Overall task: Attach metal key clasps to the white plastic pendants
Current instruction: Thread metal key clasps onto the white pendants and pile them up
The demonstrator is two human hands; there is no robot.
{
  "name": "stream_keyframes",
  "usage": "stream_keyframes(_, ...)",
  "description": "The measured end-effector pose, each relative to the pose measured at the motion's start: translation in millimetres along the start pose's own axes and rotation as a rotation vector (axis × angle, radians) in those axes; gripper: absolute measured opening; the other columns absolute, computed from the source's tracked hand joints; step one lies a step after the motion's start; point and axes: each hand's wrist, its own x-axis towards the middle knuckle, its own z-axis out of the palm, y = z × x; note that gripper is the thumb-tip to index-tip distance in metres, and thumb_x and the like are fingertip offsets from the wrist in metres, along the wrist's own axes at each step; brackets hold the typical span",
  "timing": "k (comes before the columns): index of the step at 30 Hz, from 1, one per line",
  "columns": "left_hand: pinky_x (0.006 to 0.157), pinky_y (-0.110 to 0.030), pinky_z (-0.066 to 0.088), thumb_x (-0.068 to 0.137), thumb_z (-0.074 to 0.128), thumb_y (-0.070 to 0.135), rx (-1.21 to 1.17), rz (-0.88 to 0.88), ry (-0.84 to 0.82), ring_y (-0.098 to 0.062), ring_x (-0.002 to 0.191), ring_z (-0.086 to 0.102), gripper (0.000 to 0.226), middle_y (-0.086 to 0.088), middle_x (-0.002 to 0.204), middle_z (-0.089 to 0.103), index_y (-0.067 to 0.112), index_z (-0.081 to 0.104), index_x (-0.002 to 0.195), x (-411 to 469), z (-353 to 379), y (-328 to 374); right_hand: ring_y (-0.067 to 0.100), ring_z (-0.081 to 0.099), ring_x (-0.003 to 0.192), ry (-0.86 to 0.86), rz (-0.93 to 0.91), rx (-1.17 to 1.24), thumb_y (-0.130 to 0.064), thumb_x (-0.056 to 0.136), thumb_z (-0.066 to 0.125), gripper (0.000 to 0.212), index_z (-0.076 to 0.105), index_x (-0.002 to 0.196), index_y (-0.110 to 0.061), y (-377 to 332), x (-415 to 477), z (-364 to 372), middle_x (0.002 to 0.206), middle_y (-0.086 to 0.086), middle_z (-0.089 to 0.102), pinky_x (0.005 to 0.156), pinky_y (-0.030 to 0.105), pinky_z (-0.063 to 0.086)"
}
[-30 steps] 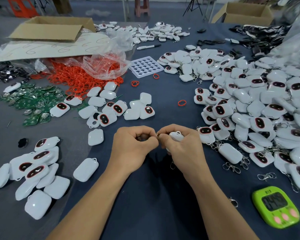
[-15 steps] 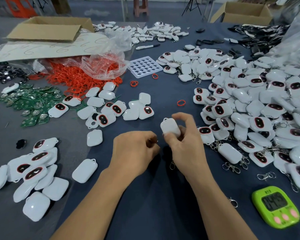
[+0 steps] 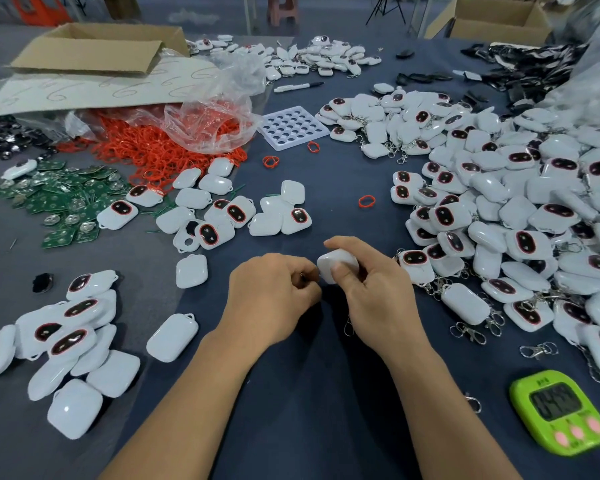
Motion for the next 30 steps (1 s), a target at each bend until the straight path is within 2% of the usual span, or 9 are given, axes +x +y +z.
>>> stream_keyframes(4, 0.056, -0.024, 0.03, 0.081, 0.066, 0.041, 0.017, 0.005, -0.009, 0.001, 0.062, 0.051, 0.018, 0.041, 0.068, 0.054, 0.053, 0.059, 0.07, -0.3, -0.9, 0.9, 0.004, 0.061, 0.089, -0.03, 0.002, -0.095, -0.024, 0.102, 0.059, 0.033, 0.06, 0.116, -0.054, -0.2, -1.3, -0.3, 0.095, -0.014, 0.069, 0.081, 0.029, 0.051)
stream_keyframes(11, 0.058, -0.025, 0.036, 0.081, 0.064, 0.041, 0.025, 0.007, -0.03, -0.001, 0.066, 0.053, 0.013, 0.04, 0.071, 0.054, 0.053, 0.064, 0.076, -0.1, -1.2, -0.1, 0.001, 0.058, 0.091, 0.007, -0.02, -0.023, -0.02, 0.101, 0.06, 0.032, 0.061, 0.108, -0.051, -0.5, -1.4, -0.3, 0.094, -0.019, 0.067, 0.071, 0.011, 0.043)
stream_keyframes(14, 0.06, -0.026, 0.04, 0.083, 0.064, 0.04, 0.023, 0.014, -0.031, -0.002, 0.066, 0.054, 0.013, 0.04, 0.071, 0.054, 0.053, 0.067, 0.08, -0.1, -1.5, -0.1, 0.003, 0.058, 0.089, -0.017, -0.014, -0.038, -0.02, 0.101, 0.059, 0.031, 0.062, 0.11, -0.049, -0.2, 0.1, 1.0, 0.094, -0.017, 0.068, 0.073, 0.016, 0.044)
stream_keyframes(19, 0.062, -0.026, 0.04, 0.084, 0.063, 0.042, 0.034, 0.023, -0.019, 0.0, 0.067, 0.053, 0.015, 0.043, 0.071, 0.053, 0.053, 0.071, 0.092, -0.3, -0.3, -0.6, 0.004, 0.059, 0.085, -0.021, -0.021, -0.05, -0.018, 0.1, 0.06, 0.029, 0.065, 0.107, -0.045, 0.5, 1.1, -1.2, 0.091, -0.02, 0.068, 0.07, 0.016, 0.042)
stream_keyframes(23, 0.063, -0.026, 0.043, 0.086, 0.062, 0.044, 0.066, 0.025, 0.01, -0.005, 0.069, 0.055, 0.013, 0.023, 0.06, 0.056, 0.05, 0.071, 0.093, -1.9, 2.0, -0.3, 0.007, 0.059, 0.081, -0.04, -0.016, -0.068, -0.018, 0.099, 0.06, 0.026, 0.065, 0.103, -0.043, -0.1, 2.4, -2.7, 0.09, -0.018, 0.068, 0.071, 0.024, 0.045)
stream_keyframes(26, 0.064, -0.027, 0.044, 0.086, 0.062, 0.045, 0.087, 0.036, 0.019, -0.005, 0.071, 0.055, 0.011, 0.021, 0.062, 0.056, 0.049, 0.071, 0.092, -2.4, 3.1, -0.5, 0.007, 0.059, 0.08, -0.058, -0.03, -0.071, -0.018, 0.099, 0.061, 0.024, 0.065, 0.102, -0.042, -1.0, 2.2, -5.3, 0.088, -0.022, 0.066, 0.07, 0.025, 0.045)
stream_keyframes(30, 0.06, -0.022, 0.037, 0.087, 0.064, 0.046, 0.1, 0.04, 0.055, -0.005, 0.07, 0.055, 0.008, 0.02, 0.063, 0.057, 0.045, 0.071, 0.089, -3.8, 4.4, 0.2, 0.005, 0.059, 0.077, -0.086, -0.052, -0.07, -0.017, 0.099, 0.061, 0.021, 0.068, 0.099, -0.037, -1.4, 1.5, -7.1, 0.083, -0.025, 0.065, 0.067, 0.022, 0.041)
